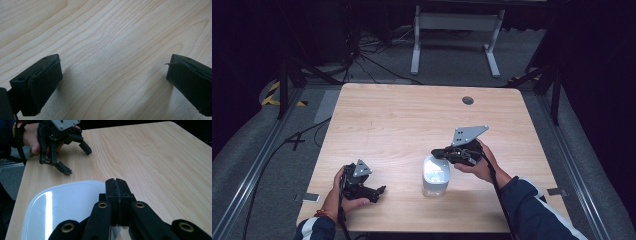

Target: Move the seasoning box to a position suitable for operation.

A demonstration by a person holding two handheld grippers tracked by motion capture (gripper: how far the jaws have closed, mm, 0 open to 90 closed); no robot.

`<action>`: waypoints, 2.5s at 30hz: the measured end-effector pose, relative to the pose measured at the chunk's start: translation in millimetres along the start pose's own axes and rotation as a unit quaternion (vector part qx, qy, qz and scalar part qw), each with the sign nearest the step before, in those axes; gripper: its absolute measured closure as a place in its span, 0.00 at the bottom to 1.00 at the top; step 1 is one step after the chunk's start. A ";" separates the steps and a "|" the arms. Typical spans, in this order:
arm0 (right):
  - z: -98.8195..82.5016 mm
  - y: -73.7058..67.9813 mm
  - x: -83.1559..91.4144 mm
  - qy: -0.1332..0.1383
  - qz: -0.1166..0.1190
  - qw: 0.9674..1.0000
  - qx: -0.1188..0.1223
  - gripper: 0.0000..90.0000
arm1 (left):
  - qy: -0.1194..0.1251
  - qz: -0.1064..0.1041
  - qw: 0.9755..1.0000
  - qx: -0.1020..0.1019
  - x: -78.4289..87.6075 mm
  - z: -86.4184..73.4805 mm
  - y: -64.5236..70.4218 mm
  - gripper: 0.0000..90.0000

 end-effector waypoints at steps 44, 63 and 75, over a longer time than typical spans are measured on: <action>-1.1 7.5 -4.3 -0.016 -0.014 1.000 0.007 1.00 | 0.082 -0.105 0.978 -0.160 7.5 89.8 110.2 0.99; -6.0 10.7 -5.1 -0.025 -0.028 0.999 0.011 1.00 | 0.129 -0.102 0.970 -0.178 13.1 126.5 122.4 0.99; -11.4 17.5 1.8 -0.031 -0.042 0.999 0.013 1.00 | 0.147 -0.098 0.966 -0.189 16.5 148.3 117.1 0.98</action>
Point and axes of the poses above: each handheld gripper's, and its own axes: x roughly backward along the jaws, z roughly out of its top, y roughly to its right, the point moved 8 cm from there along -x, roughly forward along the jaws, and after that the axes turned 11 degrees about -z, right-handed, at the moved point
